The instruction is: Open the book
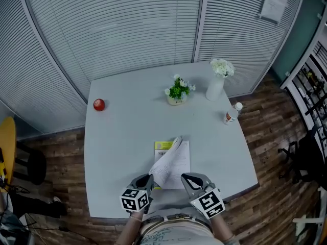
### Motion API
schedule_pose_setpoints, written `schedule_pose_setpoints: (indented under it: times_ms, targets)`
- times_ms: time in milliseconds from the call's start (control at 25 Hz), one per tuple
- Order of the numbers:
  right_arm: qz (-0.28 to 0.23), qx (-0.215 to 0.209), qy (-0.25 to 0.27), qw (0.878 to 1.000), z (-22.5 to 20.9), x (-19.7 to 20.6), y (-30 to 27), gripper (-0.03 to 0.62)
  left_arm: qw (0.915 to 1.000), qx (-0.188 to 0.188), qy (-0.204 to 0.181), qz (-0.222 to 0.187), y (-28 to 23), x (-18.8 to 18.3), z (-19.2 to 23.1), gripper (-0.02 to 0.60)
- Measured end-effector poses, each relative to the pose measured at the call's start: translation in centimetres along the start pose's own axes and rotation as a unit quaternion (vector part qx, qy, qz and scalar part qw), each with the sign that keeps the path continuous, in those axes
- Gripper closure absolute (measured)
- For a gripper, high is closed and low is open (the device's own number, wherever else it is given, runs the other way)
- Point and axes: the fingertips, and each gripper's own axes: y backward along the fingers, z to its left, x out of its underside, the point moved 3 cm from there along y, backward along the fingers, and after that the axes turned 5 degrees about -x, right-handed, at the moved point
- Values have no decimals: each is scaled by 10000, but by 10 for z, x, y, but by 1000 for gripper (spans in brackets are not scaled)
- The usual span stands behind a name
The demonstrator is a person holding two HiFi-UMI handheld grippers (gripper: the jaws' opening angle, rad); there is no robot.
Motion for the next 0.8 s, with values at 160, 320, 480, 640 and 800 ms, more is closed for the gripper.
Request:
schedule_pose_setpoints:
  times_ms: [160,320,480,640,800]
  targets:
    - [14,-1,-5,10000,0,0,-2,591,9999,-120,82,-19,4,1,10,575]
    - [22,-17,-24,10000,-1,0,-4,591,9992,-206,348,-55,5,3,20,575]
    - [34,-33,-19,10000,-1,0,-6,591,9987,-304,399,-31,8,7,28,575]
    - [43,-30,-17,10000,-1,0,-6,591,9983,-384,443,-35,10,9,34,575]
    - [48,-45,-15,10000,-1,0,-7,591,9975,-515,484,-36,13,12,41,575]
